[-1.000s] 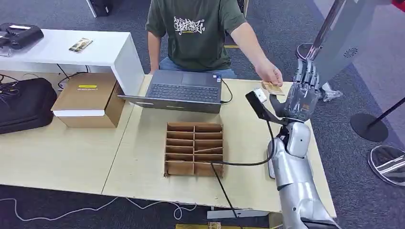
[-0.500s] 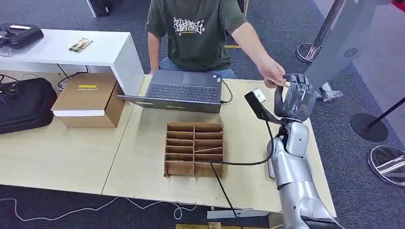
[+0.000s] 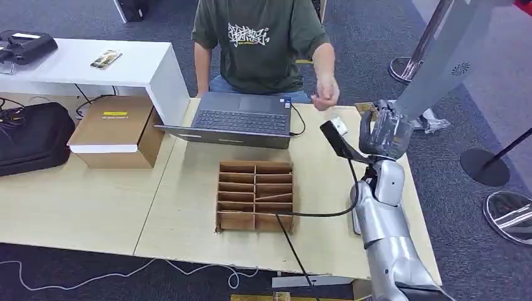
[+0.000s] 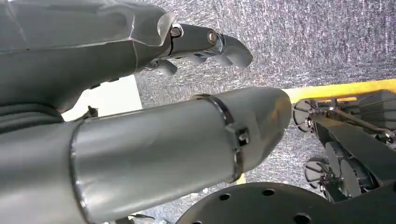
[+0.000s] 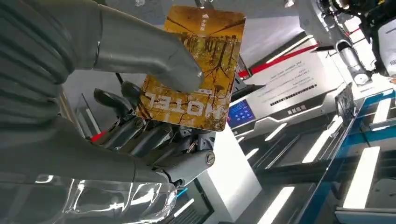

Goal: Pass the card to the sensor for recognition and then transmit it.

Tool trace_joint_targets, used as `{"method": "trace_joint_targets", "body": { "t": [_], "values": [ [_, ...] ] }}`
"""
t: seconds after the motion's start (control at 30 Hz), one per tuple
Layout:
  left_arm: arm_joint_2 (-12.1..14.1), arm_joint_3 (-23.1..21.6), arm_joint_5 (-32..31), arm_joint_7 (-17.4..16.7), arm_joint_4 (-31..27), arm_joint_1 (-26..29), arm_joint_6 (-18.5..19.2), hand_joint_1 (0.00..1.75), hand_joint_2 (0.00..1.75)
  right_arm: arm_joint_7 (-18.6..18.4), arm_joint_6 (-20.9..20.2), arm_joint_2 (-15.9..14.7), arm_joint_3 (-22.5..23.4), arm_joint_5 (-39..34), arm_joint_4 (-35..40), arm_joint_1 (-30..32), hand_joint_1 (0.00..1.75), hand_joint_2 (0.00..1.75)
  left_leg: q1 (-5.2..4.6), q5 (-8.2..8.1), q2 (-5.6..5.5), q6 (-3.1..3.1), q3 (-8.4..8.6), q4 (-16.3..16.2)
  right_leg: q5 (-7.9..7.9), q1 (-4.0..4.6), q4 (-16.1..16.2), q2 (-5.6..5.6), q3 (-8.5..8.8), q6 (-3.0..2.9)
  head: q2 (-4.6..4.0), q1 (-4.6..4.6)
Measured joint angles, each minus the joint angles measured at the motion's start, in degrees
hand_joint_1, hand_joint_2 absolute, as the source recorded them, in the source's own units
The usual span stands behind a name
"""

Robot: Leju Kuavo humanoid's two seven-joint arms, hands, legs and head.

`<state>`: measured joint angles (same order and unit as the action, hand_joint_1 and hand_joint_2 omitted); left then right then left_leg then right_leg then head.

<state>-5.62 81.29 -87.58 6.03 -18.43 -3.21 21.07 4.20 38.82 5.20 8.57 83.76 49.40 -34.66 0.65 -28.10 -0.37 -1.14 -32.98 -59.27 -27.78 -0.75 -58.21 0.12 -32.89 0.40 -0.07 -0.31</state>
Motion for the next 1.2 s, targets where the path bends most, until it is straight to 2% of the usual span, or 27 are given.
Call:
{"method": "trace_joint_targets", "body": {
  "t": [0.33,0.5,0.6,0.73,0.9,1.2],
  "values": [
    [0.00,0.00,0.15,-0.02,0.00,0.00,0.00,0.00,0.00,-0.18,0.00,-0.09,-0.39,-0.29,-0.79,-0.09,1.75,1.75,0.00,0.00,0.00,0.00,0.00,0.00,0.00,0.00,0.00,0.00,0.00,0.00,0.00,0.00],
    [0.00,0.00,0.20,-0.74,0.00,-0.05,0.04,0.00,0.00,1.49,-0.18,-0.09,-0.35,-9.41,-2.80,-0.78,1.75,1.75,0.00,0.00,0.01,0.00,0.00,0.00,0.00,0.00,0.00,0.01,0.00,0.00,0.00,0.00],
    [0.00,0.00,0.70,-1.05,0.00,-0.02,0.20,0.00,0.00,3.63,-5.67,-0.02,-0.33,-21.65,-3.12,-0.85,1.75,1.75,0.00,0.00,-0.01,0.00,0.00,0.00,0.00,0.00,0.00,-0.01,0.00,0.00,0.00,0.00],
    [0.00,0.02,0.76,-1.07,0.00,-0.01,0.39,0.00,0.00,3.23,-12.38,0.00,-0.26,-30.08,-0.72,0.40,1.75,1.75,0.00,0.00,-0.03,0.00,0.00,0.00,0.00,0.00,0.00,-0.02,0.00,0.00,0.00,-0.02],
    [0.00,0.02,0.79,-1.25,0.00,-0.03,0.39,0.00,0.00,1.75,-15.96,-0.02,-0.39,-33.66,4.29,3.24,1.75,1.75,0.00,0.00,-0.03,0.00,-0.01,0.00,-0.01,0.00,0.01,-0.02,-0.02,0.00,0.00,0.00],
    [0.00,0.02,0.94,-1.79,0.00,-0.02,0.33,0.00,0.00,0.66,-16.81,-0.13,-0.74,-33.92,9.31,6.32,1.75,1.75,0.00,0.00,-0.02,0.00,-0.01,0.00,0.00,0.00,0.01,-0.02,-0.02,0.00,0.00,0.00]
  ]
}}
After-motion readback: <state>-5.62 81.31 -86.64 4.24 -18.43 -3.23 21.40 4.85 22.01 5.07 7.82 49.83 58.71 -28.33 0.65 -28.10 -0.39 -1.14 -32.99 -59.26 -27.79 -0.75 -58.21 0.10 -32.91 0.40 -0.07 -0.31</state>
